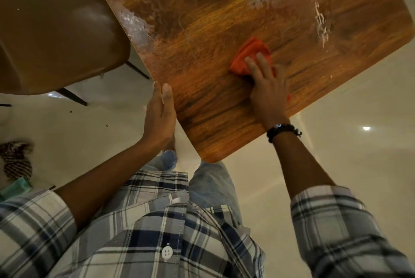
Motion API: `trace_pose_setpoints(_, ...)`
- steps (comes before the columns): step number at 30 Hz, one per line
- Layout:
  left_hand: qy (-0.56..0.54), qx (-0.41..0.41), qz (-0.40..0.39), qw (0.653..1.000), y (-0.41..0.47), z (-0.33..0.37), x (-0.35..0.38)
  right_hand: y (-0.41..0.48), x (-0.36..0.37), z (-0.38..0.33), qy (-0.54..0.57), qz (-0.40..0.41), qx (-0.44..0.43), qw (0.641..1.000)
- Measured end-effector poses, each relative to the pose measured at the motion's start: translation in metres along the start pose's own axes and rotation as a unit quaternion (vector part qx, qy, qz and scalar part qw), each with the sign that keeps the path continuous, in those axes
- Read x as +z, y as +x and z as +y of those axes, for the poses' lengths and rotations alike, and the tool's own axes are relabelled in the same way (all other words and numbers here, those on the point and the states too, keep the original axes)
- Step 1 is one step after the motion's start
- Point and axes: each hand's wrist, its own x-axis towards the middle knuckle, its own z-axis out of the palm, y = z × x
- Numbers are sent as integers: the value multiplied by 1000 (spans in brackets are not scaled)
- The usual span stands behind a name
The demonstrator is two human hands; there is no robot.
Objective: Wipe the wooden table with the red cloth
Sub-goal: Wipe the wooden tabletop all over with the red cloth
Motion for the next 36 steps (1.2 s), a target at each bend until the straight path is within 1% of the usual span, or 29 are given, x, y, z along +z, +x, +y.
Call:
trace_pose_setpoints(2, 19, -5, -13, 1000, 0, -2, -6, 18, -5, 5, 38, 5, 85, 996)
trace_pose_setpoints(3, 25, 8, -15, 1000, 0, -1, -10, 22, -6, -2, 50, 13, 107, 993)
trace_pose_setpoints(5, 38, 36, -3, 999, 3, 1, -17, 17, -3, -32, 52, 24, 105, 993)
trace_pose_setpoints(8, 91, 41, 65, 993, 15, 5, -24, -16, 8, -89, 40, 23, 18, 999)
trace_pose_setpoints(10, 130, 38, 92, 987, 25, 12, -24, -47, 18, -122, 34, 12, -78, 996)
trace_pose_setpoints(12, 155, 62, 88, 982, 30, 27, -18, -76, 23, -135, 15, -5, -169, 985)
trace_pose_setpoints(13, 158, 85, 75, 981, 32, 35, -13, -86, 24, -130, 1, -8, -190, 982)
trace_pose_setpoints(14, 155, 108, 57, 980, 35, 40, -7, -91, 24, -119, -9, -7, -188, 982)
trace_pose_setpoints(15, 149, 128, 35, 980, 37, 45, -1, -92, 25, -103, -13, 0, -167, 986)
trace_pose_setpoints(16, 139, 145, 10, 980, 40, 49, 5, -90, 25, -84, -12, 8, -126, 992)
trace_pose_setpoints(19, 145, 195, -81, 967, 47, 62, 22, -68, 15, -20, 6, 20, 30, 999)
trace_pose_setpoints(22, 206, 232, -166, 936, 56, 82, 36, -30, -9, 36, 38, 28, 180, 982)
trace_pose_setpoints(24, 244, 266, -209, 909, 68, 99, 45, -1, -16, 61, 61, 48, 280, 957)
trace_pose_setpoints(26, 279, 292, -235, 884, 85, 116, 53, 24, -15, 68, 100, 77, 348, 929)
trace_pose_setpoints(27, 295, 299, -242, 875, 93, 124, 57, 32, -12, 62, 106, 84, 355, 925)
trace_pose_setpoints(28, 311, 302, -247, 867, 102, 133, 61, 38, -10, 52, 101, 84, 345, 929)
trace_pose_setpoints(31, 372, 324, -243, 835, 135, 165, 74, 31, -2, 2, 63, 54, 253, 964)
trace_pose_setpoints(32, 401, 331, -244, 818, 147, 173, 78, 22, -1, -18, 60, 35, 220, 973)
trace_pose_setpoints(34, 463, 342, -277, 769, 176, 190, 89, -4, 5, -47, 57, 12, 178, 982)
trace_pose_setpoints(36, 515, 337, -312, 724, 200, 206, 103, -28, 10, -60, 51, 13, 194, 980)
